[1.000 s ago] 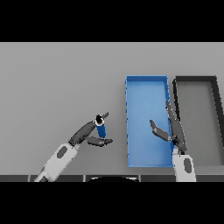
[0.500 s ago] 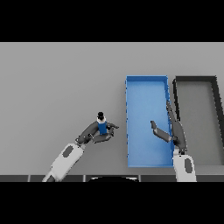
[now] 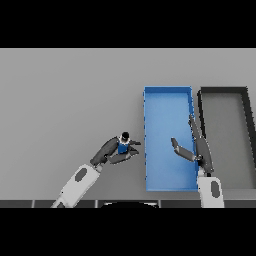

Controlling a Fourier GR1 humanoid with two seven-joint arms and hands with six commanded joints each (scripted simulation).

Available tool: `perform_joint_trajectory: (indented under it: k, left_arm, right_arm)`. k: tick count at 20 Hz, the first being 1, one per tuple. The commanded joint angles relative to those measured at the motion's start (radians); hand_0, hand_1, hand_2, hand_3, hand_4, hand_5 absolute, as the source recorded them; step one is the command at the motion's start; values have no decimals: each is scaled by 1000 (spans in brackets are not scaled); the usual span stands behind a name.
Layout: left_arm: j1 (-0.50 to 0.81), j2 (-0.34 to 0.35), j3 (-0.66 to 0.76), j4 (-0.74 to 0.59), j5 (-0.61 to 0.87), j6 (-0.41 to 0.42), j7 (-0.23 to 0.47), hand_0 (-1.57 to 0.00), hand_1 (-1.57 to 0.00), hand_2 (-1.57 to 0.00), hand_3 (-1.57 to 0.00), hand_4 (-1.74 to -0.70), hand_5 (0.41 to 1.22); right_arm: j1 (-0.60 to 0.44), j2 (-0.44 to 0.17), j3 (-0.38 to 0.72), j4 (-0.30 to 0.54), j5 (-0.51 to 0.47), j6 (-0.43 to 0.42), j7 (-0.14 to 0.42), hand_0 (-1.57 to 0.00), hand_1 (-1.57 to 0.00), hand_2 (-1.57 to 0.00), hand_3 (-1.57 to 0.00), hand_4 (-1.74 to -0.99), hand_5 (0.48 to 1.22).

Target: Pick up the blue pipe and place it into the blue bin.

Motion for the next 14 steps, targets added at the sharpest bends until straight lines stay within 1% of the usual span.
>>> perform_joint_trajectory:
  k: [1,2,3,6,7,9,10,11,12,14]
  left_arm:
    - [3,-2,5,-21,8,-2,-6,-1504,-1515,-1522,-1520,-1471,1200]
    - [-7,-11,4,-45,10,-3,11,-1518,-1526,-1532,-1531,-1469,1204]
    - [-13,-4,15,-63,18,-8,18,-1528,-1535,-1540,-1539,-1468,1207]
    - [-54,-9,19,-110,28,-32,69,-1549,-1553,-1555,-1554,-1466,1214]
    - [-66,-15,18,-127,28,-37,78,-1554,-1556,-1558,-1558,-1465,1215]
    - [-78,-14,17,-161,32,-53,97,-1560,-1562,-1563,-1563,-1466,1217]
    - [-87,-23,16,-169,27,-51,120,-1562,-1563,-1564,-1564,-1467,1218]
    - [-79,-22,11,-180,25,-58,133,-1564,-1565,-1566,-1566,-1466,1219]
    - [-78,-22,8,-182,18,-62,141,-1565,-1566,-1567,-1567,-1467,1219]
    - [-88,-34,15,-173,11,-67,159,-1567,-1568,-1568,-1568,-1466,1220]
  right_arm:
    - [-4,-3,-4,6,2,-3,4,1,1,1,1,-1229,633]
    - [-1,-3,-3,10,13,-10,13,1,1,1,1,-1226,636]
    - [-3,-9,-7,0,11,-12,16,1,1,1,1,-1220,638]
    - [-5,-4,4,2,32,-20,5,1,1,1,1,-1194,642]
    - [-4,0,10,5,40,-23,9,1,1,1,1,-1184,643]
    - [9,-7,7,9,46,-23,-14,1,1,1,1,-1170,644]
    - [-5,-12,1,7,42,-23,-3,1,1,1,1,-1161,644]
    - [-1,-7,3,13,43,-25,-7,1,1,1,1,-1158,643]
    - [-14,-17,-11,13,30,-22,3,1,1,1,1,-1155,642]
    - [1,-13,-2,-4,40,-28,-10,1,1,1,1,-1145,643]
